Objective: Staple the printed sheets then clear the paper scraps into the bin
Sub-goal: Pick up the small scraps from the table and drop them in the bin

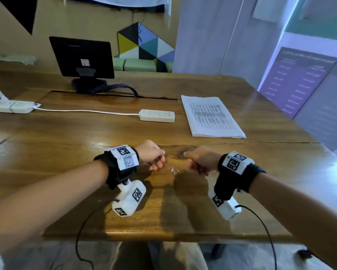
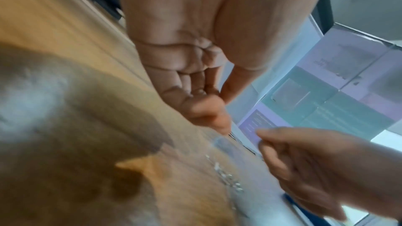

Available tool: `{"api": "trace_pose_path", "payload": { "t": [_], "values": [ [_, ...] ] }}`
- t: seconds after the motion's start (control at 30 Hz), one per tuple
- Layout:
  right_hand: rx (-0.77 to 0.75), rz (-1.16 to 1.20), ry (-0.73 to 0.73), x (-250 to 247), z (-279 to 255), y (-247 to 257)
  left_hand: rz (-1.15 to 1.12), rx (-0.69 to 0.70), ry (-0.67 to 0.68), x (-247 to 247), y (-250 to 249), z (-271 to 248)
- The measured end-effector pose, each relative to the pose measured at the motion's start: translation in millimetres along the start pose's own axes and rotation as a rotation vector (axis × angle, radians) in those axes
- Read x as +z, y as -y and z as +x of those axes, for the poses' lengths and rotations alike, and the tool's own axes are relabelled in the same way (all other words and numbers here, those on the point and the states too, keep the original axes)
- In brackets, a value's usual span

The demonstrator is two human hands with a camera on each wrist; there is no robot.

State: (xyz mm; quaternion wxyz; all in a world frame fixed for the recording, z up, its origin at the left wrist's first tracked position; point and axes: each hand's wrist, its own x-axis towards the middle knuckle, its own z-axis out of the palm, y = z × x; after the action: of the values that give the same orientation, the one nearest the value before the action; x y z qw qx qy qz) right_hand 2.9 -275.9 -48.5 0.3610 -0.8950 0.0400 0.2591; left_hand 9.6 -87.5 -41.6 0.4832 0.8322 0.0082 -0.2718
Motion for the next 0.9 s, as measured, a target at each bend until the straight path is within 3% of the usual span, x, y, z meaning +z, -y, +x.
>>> {"api": "trace_pose_path", "payload": {
  "t": [0.17, 0.43, 0.57, 0.63, 0.7, 0.8, 0.9],
  "values": [
    [0.131, -0.294, -0.011, 1, -10, -18, 0.246, 0.036, -0.046, -2, 16, 7],
    [0.037, -0.468, -0.058, 22, 2, 14, 0.392, 0.19, -0.081, 35, 2, 9],
    [0.007, -0.442, -0.024, 20, 3, 18, 0.398, 0.209, -0.046, 37, 0, 6],
    [-0.009, -0.415, -0.035, 13, 1, 13, 0.391, 0.226, -0.122, 33, 0, 4],
    [-0.047, -0.385, -0.122, 8, 1, 7, 0.42, 0.24, -0.202, 28, 1, 3],
    [-0.11, -0.34, -0.279, 9, 0, 1, 0.494, 0.233, -0.182, 28, 2, 3],
    [-0.137, -0.307, -0.259, 19, -4, 4, 0.57, 0.259, -0.144, 37, 1, 1]
  ]
}}
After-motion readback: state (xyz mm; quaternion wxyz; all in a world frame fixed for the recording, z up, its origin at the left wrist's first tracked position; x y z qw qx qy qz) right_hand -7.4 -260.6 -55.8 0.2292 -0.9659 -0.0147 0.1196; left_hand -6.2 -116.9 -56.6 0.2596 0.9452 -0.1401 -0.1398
